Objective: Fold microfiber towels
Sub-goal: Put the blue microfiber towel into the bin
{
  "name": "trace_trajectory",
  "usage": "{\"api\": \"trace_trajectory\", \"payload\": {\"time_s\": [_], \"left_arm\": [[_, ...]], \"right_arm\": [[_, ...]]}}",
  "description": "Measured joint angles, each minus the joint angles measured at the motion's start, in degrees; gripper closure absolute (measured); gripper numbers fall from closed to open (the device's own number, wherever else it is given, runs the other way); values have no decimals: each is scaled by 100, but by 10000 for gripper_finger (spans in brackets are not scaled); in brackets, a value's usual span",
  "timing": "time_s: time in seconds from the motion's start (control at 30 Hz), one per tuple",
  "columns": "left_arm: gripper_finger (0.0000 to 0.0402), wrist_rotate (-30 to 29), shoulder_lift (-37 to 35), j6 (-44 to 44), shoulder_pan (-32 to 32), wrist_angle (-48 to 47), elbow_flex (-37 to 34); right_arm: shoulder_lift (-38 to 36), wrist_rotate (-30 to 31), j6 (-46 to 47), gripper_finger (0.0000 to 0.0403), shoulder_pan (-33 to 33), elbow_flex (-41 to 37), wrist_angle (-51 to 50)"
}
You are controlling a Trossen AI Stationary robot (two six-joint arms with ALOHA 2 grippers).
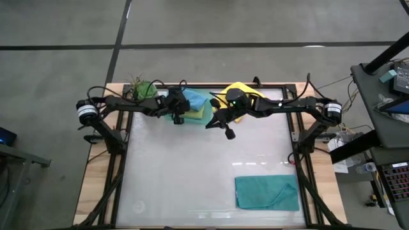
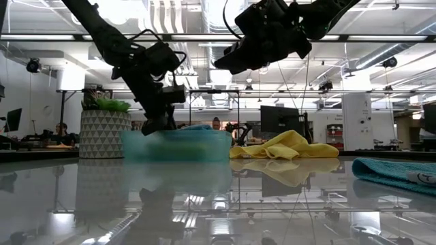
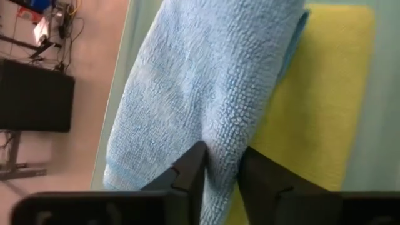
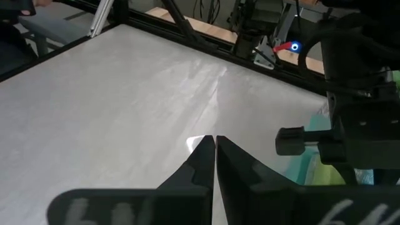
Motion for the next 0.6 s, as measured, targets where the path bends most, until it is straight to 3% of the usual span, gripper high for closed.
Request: {"api": "trace_trajectory", "payload": {"time_s": [0.17, 0.3, 0.43, 0.6], "left_arm": [[267, 195, 70, 13, -2, 201, 2], [244, 197, 170, 22, -2, 199, -22], [256, 56, 261, 31, -2, 279, -4], [317, -34, 271, -7, -2, 310, 0]], "right_arm": [[2, 0, -2, 394, 0, 0, 0], [2, 2, -2, 394, 0, 0, -13], [2, 3, -38, 394, 0, 0, -13], [2, 13, -61, 394, -2, -1, -35]]}}
